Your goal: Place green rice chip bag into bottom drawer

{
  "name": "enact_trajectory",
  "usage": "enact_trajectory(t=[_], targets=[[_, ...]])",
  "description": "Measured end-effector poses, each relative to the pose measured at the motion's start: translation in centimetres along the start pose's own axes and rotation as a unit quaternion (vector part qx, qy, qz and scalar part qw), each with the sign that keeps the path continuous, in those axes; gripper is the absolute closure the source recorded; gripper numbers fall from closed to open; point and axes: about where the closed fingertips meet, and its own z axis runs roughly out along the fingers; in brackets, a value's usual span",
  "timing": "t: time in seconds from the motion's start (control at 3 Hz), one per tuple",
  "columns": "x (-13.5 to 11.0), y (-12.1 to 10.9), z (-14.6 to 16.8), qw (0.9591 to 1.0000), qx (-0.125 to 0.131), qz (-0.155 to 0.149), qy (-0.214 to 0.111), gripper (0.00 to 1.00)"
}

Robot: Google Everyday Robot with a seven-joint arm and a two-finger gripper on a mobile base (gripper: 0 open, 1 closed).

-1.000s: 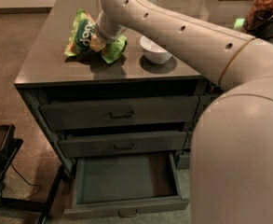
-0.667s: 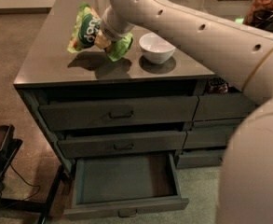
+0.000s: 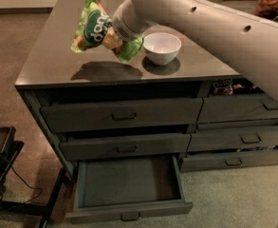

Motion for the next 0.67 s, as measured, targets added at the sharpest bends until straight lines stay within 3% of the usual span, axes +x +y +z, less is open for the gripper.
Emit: enact_trajectory(t=[0.33,0.67], targets=[[0.0,0.7,-1.0,0.9997,-0.019,-0.01,-0.006,1.0],[0.5,3.4,-5.4,0.9975,-0.065,-0.025,-0.01,1.0]])
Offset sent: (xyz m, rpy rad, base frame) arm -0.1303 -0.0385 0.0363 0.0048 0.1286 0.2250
